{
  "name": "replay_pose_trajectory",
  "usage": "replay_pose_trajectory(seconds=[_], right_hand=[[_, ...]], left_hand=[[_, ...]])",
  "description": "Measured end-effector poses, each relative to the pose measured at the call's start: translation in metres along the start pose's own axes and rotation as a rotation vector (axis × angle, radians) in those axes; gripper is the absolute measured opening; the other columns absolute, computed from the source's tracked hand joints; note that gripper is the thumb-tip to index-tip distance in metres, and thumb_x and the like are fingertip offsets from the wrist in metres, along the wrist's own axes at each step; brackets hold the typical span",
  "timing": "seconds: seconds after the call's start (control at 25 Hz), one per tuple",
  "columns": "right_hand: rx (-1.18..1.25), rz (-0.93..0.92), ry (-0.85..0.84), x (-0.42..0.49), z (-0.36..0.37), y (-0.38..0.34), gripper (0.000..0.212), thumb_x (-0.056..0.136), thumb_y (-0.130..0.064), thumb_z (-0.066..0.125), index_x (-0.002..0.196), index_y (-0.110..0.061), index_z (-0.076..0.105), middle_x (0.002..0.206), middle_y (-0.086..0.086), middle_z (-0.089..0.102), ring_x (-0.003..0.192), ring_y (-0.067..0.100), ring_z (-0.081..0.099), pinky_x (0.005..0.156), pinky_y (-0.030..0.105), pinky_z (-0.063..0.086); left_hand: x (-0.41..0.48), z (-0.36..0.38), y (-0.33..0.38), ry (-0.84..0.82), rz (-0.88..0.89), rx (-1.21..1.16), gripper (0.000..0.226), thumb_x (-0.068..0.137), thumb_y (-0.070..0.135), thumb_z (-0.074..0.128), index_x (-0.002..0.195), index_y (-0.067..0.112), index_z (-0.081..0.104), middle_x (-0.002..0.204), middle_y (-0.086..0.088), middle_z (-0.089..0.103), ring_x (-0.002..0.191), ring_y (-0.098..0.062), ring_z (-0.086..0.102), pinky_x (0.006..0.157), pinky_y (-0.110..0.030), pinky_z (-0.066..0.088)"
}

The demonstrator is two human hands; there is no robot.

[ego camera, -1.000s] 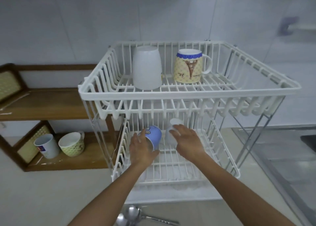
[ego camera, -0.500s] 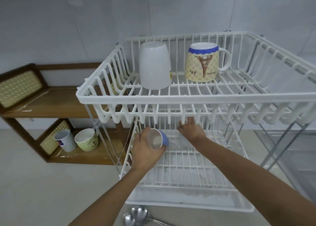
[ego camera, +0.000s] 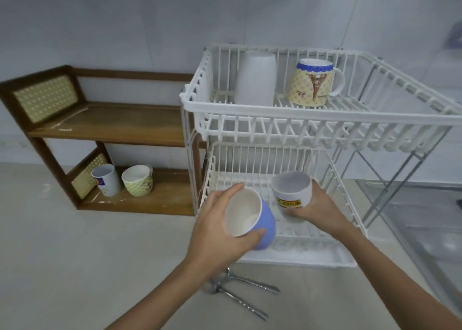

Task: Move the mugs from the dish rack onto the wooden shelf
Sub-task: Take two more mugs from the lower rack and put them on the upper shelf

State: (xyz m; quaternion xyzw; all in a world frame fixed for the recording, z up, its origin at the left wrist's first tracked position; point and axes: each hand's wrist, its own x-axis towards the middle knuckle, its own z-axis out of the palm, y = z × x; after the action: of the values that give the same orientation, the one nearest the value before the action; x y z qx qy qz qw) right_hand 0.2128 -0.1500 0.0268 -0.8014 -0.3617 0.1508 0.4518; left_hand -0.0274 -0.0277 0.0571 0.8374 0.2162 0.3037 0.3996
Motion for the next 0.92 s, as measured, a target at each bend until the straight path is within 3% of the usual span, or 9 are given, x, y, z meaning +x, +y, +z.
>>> replay_pose_trajectory(seconds=[0.12,0.2,0.32,0.44,0.52,0.6,0.68,0.76,0.92], right_hand=[[0.346,-0.085,-0.085,-0.047,0.024,-0.029,0.061,0.055,-0.019,0.087,0.106,-0.042,0.065,0.101,-0.018,0.074,0.094,-0.001,0.068,0.074,0.019,0.057],[0.442,-0.096,-0.112,-0.069,0.046,-0.058,0.061,0.049,-0.022,0.086,0.105,-0.033,0.064,0.098,-0.020,0.074,0.090,-0.003,0.068,0.071,0.012,0.054],[0.500,-0.125,-0.158,-0.091,0.097,-0.109,0.067,0.043,-0.026,0.083,0.105,-0.021,0.060,0.093,-0.018,0.075,0.086,-0.003,0.068,0.072,0.012,0.053],[0.518,-0.179,-0.151,-0.096,0.165,-0.161,0.076,0.042,-0.027,0.086,0.112,-0.014,0.060,0.093,-0.014,0.076,0.083,-0.002,0.068,0.067,0.012,0.052],[0.548,-0.205,-0.094,-0.084,0.205,-0.199,0.084,0.042,-0.031,0.088,0.118,-0.015,0.057,0.101,-0.006,0.075,0.092,0.005,0.069,0.074,0.018,0.054],[0.540,-0.218,0.000,-0.057,0.235,-0.235,0.087,0.042,-0.035,0.089,0.120,-0.023,0.053,0.111,-0.007,0.070,0.103,0.005,0.065,0.085,0.022,0.052],[0.471,-0.235,0.084,-0.020,0.254,-0.268,0.083,0.042,-0.039,0.089,0.113,-0.036,0.046,0.106,-0.023,0.062,0.097,-0.008,0.060,0.075,0.008,0.048],[0.375,-0.241,0.128,0.020,0.267,-0.298,0.081,0.046,-0.042,0.089,0.110,-0.036,0.039,0.098,-0.028,0.054,0.092,-0.005,0.057,0.064,0.004,0.041],[0.188,-0.210,0.257,0.095,0.279,-0.334,0.082,0.047,-0.050,0.087,0.110,-0.023,0.042,0.111,-0.002,0.063,0.100,0.020,0.060,0.072,0.026,0.049]], left_hand=[[-0.028,-0.064,-0.003,-0.015,0.023,0.039,0.080,0.052,0.055,0.070,0.128,0.052,0.045,0.118,0.026,0.048,0.112,0.009,0.047,0.085,0.002,0.032],[-0.032,-0.113,-0.013,0.029,0.032,0.111,0.080,0.052,0.056,0.069,0.129,0.047,0.048,0.120,0.024,0.050,0.111,0.010,0.048,0.088,0.000,0.033],[-0.019,-0.182,-0.034,0.157,0.014,0.206,0.080,0.051,0.058,0.066,0.128,0.039,0.052,0.118,0.012,0.053,0.107,-0.004,0.052,0.091,-0.021,0.039],[0.014,-0.243,-0.059,0.300,-0.041,0.297,0.079,0.052,0.060,0.065,0.127,0.039,0.053,0.113,0.008,0.051,0.104,-0.011,0.052,0.088,-0.026,0.038],[0.042,-0.279,-0.075,0.375,-0.063,0.366,0.077,0.054,0.059,0.066,0.127,0.039,0.053,0.112,0.004,0.052,0.107,-0.017,0.054,0.089,-0.030,0.041],[0.075,-0.308,-0.087,0.425,-0.076,0.426,0.077,0.054,0.062,0.064,0.126,0.037,0.054,0.119,-0.003,0.056,0.110,-0.022,0.055,0.089,-0.034,0.043],[0.110,-0.329,-0.094,0.435,-0.102,0.499,0.078,0.055,0.065,0.063,0.126,0.035,0.054,0.127,-0.007,0.056,0.115,-0.026,0.054,0.090,-0.037,0.045],[0.139,-0.343,-0.099,0.406,-0.132,0.602,0.081,0.055,0.070,0.061,0.127,0.033,0.053,0.130,-0.010,0.054,0.118,-0.031,0.053,0.092,-0.042,0.046],[0.182,-0.356,-0.113,0.390,-0.095,0.763,0.076,0.056,0.077,0.055,0.116,0.030,0.059,0.119,-0.014,0.061,0.108,-0.036,0.058,0.084,-0.041,0.050]])
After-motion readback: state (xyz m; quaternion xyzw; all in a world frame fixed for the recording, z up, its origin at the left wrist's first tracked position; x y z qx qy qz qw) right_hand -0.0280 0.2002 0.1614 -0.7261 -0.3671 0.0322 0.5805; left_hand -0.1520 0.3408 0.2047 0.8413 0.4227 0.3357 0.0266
